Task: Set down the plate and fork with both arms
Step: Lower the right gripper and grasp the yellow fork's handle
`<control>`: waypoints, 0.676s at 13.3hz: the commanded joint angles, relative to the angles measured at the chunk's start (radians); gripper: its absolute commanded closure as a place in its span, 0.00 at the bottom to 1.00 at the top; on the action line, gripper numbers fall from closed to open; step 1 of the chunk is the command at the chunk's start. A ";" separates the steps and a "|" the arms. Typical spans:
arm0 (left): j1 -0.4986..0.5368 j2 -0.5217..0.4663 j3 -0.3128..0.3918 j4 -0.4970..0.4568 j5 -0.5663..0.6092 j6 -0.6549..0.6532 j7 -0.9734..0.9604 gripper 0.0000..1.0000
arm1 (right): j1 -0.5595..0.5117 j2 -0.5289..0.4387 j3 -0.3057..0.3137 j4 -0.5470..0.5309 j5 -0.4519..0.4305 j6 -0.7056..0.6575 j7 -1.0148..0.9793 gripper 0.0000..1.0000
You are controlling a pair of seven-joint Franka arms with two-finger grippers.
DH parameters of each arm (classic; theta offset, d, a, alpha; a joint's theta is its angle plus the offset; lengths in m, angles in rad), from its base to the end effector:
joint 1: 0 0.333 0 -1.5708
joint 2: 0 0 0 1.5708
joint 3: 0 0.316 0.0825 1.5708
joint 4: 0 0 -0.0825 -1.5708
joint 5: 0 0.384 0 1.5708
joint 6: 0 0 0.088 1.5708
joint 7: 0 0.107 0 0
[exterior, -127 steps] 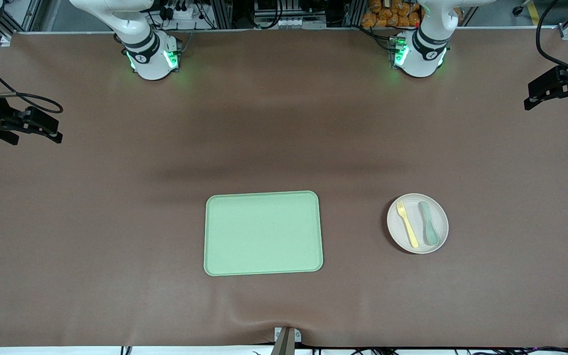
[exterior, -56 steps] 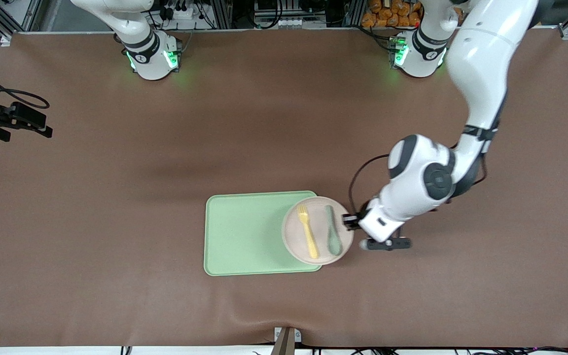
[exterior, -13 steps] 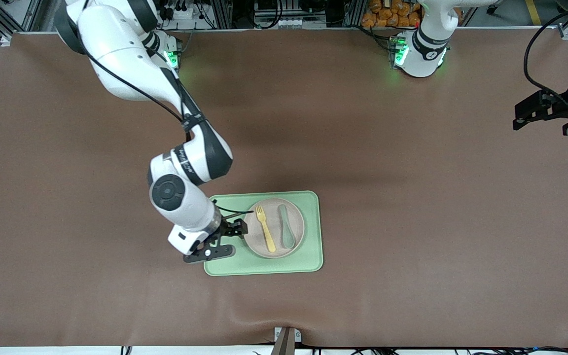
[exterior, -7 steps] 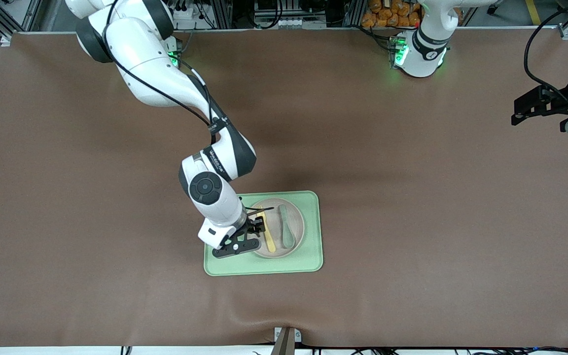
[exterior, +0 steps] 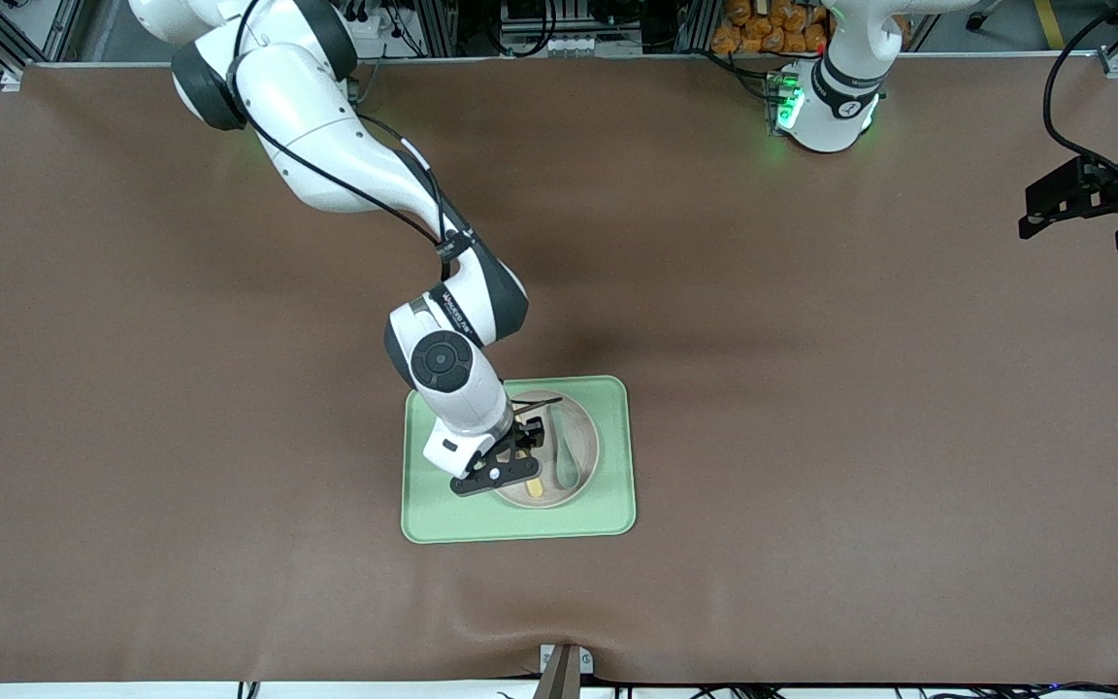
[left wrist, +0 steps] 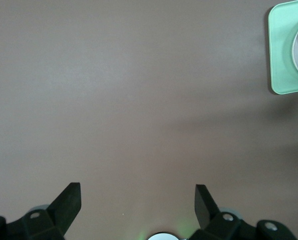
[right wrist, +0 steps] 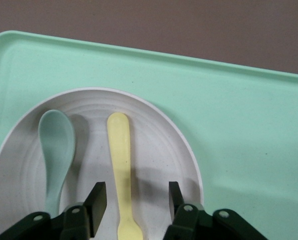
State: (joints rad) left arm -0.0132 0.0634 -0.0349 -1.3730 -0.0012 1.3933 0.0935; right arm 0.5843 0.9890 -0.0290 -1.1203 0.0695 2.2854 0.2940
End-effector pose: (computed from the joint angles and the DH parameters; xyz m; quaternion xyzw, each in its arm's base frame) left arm 0.5545 -0.0261 0.6657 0.9973 -0.0708 -0.0215 0.0022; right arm 0.6636 0.4226 0.2219 -0.9891 -0.1171 -0.0734 0.0515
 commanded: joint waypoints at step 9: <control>0.030 -0.033 -0.002 -0.018 0.053 -0.010 -0.006 0.00 | 0.035 0.060 -0.012 0.033 -0.071 0.032 0.025 0.45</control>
State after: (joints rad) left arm 0.0007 0.0530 -0.0337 -1.3734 0.0303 1.3922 0.0917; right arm 0.5976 1.0202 -0.0294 -1.1201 0.0304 2.3098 0.2958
